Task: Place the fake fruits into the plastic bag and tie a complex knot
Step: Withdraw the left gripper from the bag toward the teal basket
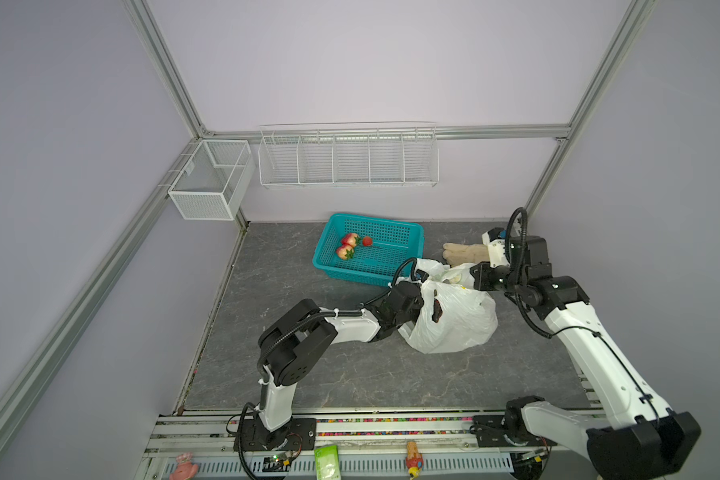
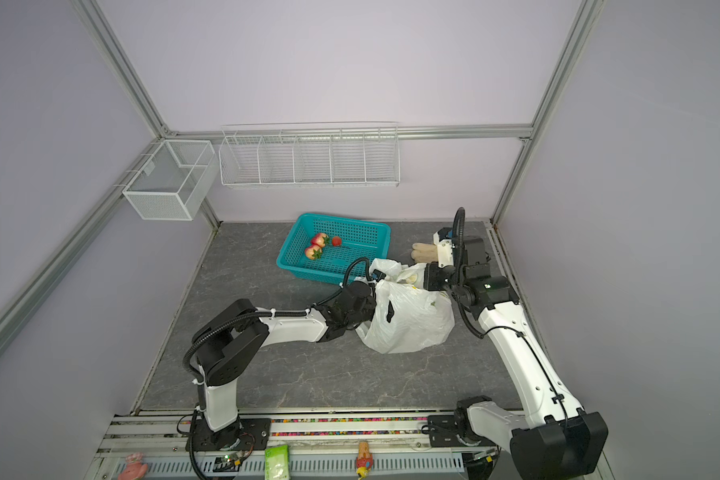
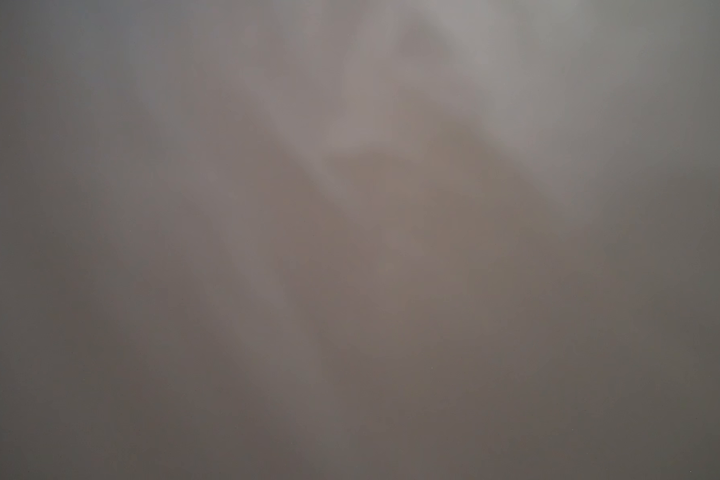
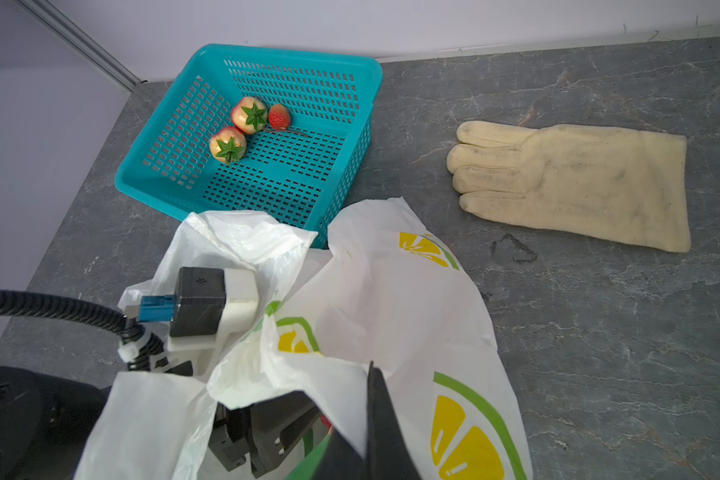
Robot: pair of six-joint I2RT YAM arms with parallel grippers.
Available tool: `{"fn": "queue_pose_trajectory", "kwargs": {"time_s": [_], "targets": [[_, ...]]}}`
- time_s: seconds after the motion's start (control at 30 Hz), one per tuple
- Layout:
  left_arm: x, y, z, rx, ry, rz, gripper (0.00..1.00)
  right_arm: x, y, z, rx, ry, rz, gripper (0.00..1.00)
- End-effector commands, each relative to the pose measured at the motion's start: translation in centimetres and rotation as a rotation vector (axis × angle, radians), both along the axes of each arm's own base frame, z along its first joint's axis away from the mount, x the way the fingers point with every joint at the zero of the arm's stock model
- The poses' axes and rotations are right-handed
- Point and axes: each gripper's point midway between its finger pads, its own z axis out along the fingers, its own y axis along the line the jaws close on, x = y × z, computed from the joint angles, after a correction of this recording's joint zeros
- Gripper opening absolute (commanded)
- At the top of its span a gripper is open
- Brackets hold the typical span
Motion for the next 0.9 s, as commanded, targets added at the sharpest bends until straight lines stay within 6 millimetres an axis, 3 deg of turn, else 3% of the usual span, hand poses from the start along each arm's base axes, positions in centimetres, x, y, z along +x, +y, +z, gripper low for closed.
{"fn": "queue_pose_trajectory", "kwargs": {"time_s": [0.0,0.13,0.27,0.47,0.77,0.87], "targets": [[-1.6,0.9,-1.6,0.079,-0.052,-0.078,0.85,-0.2,-0.5,0.0,-0.019,-0.004,-0.01,0.06],[-0.6,4.2,-1.1,0.153,-0.116,0.008,0.85,-0.2,-0.6,0.0,-0.022,-0.005,-0.01,0.06],[1.0,7.5,2.8,0.0,-0.073,0.158,0.83,-0.2,-0.6,-0.1,-0.024,0.0,-0.012,0.06],[0.5,8.4,6.2,-0.16,0.0,0.176,0.77,-0.3,-0.7,0.0,-0.027,-0.007,-0.015,0.06],[-0.6,10.1,8.2,-0.216,0.088,0.227,0.67,-0.1,-0.7,0.4,-0.028,-0.014,-0.015,0.06],[-2.0,10.0,9.0,-0.227,0.097,0.163,0.65,0.0,-0.6,0.5,-0.024,-0.016,-0.015,0.06]]}}
